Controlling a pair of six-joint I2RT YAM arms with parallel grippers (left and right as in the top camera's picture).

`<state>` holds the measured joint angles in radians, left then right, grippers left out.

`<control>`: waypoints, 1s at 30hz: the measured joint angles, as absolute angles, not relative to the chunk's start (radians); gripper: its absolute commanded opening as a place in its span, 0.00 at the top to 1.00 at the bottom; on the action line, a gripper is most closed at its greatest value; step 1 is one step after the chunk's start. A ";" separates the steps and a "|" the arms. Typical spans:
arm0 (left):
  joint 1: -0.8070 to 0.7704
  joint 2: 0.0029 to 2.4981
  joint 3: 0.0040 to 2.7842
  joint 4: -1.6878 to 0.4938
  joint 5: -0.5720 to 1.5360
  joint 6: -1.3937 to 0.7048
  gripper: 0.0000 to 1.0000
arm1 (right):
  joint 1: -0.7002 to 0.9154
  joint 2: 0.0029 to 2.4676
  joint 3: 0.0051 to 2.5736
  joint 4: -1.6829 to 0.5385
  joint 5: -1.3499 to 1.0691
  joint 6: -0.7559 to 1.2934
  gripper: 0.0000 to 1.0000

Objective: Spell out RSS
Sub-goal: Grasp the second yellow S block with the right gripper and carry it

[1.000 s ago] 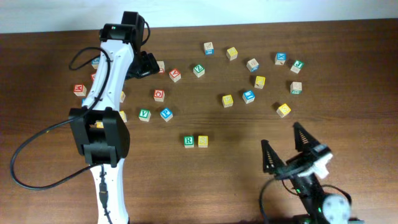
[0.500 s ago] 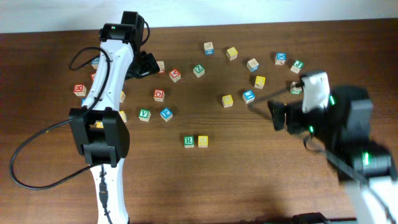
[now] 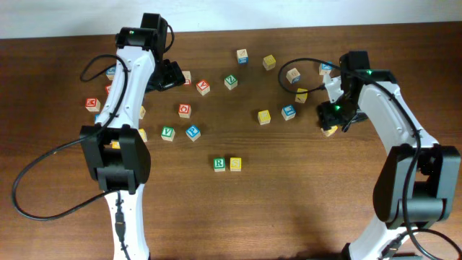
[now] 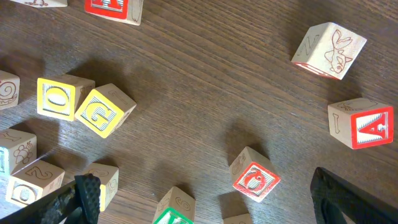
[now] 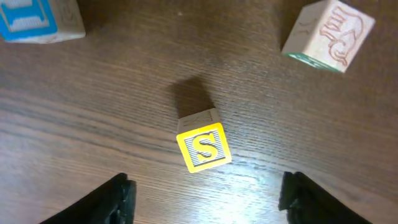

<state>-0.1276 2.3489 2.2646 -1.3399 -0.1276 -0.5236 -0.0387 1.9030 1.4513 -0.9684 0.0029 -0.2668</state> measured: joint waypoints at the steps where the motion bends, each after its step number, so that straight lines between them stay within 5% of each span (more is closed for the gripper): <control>1: -0.128 2.349 2.265 -1.340 -0.128 -0.523 0.01 | -0.039 1.905 1.451 -0.966 0.003 -0.271 0.36; 19: -0.128 2.349 2.265 -1.340 -0.128 -0.524 0.01 | -0.039 2.037 1.451 -0.904 0.003 -0.278 0.42; 24: -0.128 2.349 2.265 -1.340 -0.128 -0.523 0.01 | -0.039 2.055 1.451 -0.911 0.003 -0.284 0.64; 30: -0.128 2.349 2.265 -1.340 -0.128 -0.524 0.01 | -0.022 2.055 1.451 -0.953 -0.009 -0.281 0.72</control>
<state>-0.1276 2.3489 2.2646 -1.3399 -0.1276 -0.5236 -0.0219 2.0548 1.4513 -0.9531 -0.0090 -0.2806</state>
